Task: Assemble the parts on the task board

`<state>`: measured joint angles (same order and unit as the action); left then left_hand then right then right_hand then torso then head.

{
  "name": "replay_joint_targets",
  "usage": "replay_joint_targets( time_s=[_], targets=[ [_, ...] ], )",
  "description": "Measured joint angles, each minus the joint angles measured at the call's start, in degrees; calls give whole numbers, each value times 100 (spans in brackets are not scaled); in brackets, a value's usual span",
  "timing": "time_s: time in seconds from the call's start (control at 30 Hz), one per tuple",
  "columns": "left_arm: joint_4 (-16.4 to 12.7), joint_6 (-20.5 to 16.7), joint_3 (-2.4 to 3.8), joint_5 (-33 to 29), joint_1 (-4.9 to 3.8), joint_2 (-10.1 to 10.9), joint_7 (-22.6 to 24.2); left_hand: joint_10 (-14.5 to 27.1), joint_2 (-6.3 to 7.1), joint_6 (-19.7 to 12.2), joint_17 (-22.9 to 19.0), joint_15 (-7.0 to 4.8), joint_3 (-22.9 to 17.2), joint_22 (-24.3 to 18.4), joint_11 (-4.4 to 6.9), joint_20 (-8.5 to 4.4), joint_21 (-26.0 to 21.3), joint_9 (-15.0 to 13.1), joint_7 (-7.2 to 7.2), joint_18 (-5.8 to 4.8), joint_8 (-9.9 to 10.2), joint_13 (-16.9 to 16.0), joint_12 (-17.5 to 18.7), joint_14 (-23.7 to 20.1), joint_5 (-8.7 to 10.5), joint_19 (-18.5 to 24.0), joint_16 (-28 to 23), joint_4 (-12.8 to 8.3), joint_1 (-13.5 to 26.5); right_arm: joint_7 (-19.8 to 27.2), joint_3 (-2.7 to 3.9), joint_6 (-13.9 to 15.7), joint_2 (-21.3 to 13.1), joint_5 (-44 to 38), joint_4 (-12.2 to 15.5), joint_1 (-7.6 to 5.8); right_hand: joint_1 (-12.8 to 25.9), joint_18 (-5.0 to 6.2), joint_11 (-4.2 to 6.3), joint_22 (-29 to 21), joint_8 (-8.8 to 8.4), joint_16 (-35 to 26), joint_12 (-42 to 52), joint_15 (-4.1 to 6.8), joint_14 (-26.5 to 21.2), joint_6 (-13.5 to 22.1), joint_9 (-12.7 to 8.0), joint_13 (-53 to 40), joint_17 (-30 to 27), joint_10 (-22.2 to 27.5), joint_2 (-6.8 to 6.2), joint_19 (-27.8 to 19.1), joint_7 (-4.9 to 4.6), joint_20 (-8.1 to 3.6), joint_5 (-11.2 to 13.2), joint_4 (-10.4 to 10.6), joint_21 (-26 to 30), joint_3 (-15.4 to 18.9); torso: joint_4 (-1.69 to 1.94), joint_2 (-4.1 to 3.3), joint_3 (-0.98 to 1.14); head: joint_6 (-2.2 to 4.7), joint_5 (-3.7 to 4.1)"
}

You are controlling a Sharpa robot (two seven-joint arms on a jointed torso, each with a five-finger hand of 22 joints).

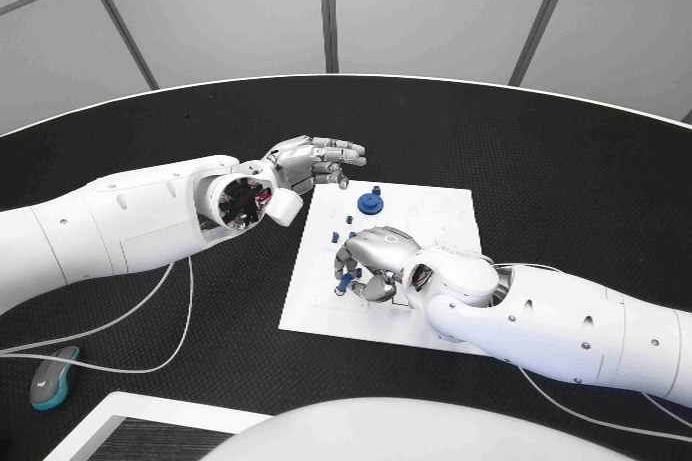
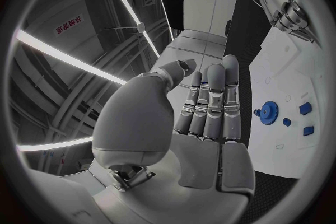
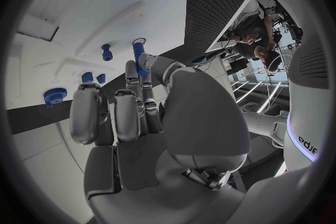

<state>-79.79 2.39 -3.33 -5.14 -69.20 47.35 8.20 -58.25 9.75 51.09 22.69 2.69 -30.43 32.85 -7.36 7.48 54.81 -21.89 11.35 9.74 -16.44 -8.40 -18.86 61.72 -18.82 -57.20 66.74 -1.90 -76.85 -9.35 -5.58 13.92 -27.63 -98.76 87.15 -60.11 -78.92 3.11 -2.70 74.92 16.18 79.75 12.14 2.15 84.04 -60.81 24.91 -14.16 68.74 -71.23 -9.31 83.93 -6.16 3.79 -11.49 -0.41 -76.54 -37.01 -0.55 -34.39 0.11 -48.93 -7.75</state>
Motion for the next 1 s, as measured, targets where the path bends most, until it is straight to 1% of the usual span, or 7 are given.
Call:
replay_joint_targets(
  time_s=[0.13,0.17,0.23,0.43,0.8,1.0],
  targets=[
    [0,0,0,0,0,-2,-1,0,0,0,0,0,0,0,0,0,0,0,0,0,0,0,0,0,0,0,0,0,0,-1,-4,-43,9,0,-16,3,7,0,2,0,23,0,0,0,0,0,1,0,0,-2,7,0,0,0,0,-1,21,0,-4,1,0,-7,-8],
    [-1,1,0,0,0,-3,-1,0,0,0,0,0,0,0,0,0,0,0,0,0,0,0,0,0,0,0,0,0,0,-2,-7,-60,16,0,-25,4,7,0,3,0,23,0,-1,0,0,0,99,1,0,-3,7,0,0,0,0,-1,21,1,-4,1,1,-8,-10],
    [-2,2,0,0,0,-4,-1,0,0,0,0,0,0,0,0,0,0,0,0,0,0,0,0,0,0,0,0,0,0,-2,-11,-75,26,0,-37,7,8,0,3,0,23,0,-11,0,0,0,166,2,0,-3,7,0,0,0,0,0,21,-1,-4,1,1,-12,-10],
    [-4,1,0,0,0,-5,-3,0,0,0,0,0,0,0,0,0,0,0,0,0,0,0,0,0,0,0,0,0,0,0,-20,-90,56,0,-68,24,28,0,3,0,22,0,-12,0,0,1,168,0,0,-3,2,0,0,0,0,17,21,-18,-2,1,4,-23,-16],
    [-8,-1,1,0,-1,-5,-13,0,0,0,1,0,0,-7,0,0,0,0,0,0,-22,6,-22,0,0,0,0,0,0,-26,-25,-42,101,0,-96,48,33,0,4,-1,11,0,-12,0,0,1,172,-5,0,-4,11,0,-1,0,2,17,21,-17,-2,1,4,-34,-28],
    [-6,3,1,0,-1,-14,-18,0,0,0,1,0,0,-6,0,0,0,0,0,0,-22,5,-22,0,0,0,0,0,0,-62,-25,-156,155,0,-126,51,25,0,4,-1,0,0,-12,0,0,1,171,-5,0,-4,19,0,-1,0,9,17,21,-17,-5,4,1,-36,-34]
  ],
)
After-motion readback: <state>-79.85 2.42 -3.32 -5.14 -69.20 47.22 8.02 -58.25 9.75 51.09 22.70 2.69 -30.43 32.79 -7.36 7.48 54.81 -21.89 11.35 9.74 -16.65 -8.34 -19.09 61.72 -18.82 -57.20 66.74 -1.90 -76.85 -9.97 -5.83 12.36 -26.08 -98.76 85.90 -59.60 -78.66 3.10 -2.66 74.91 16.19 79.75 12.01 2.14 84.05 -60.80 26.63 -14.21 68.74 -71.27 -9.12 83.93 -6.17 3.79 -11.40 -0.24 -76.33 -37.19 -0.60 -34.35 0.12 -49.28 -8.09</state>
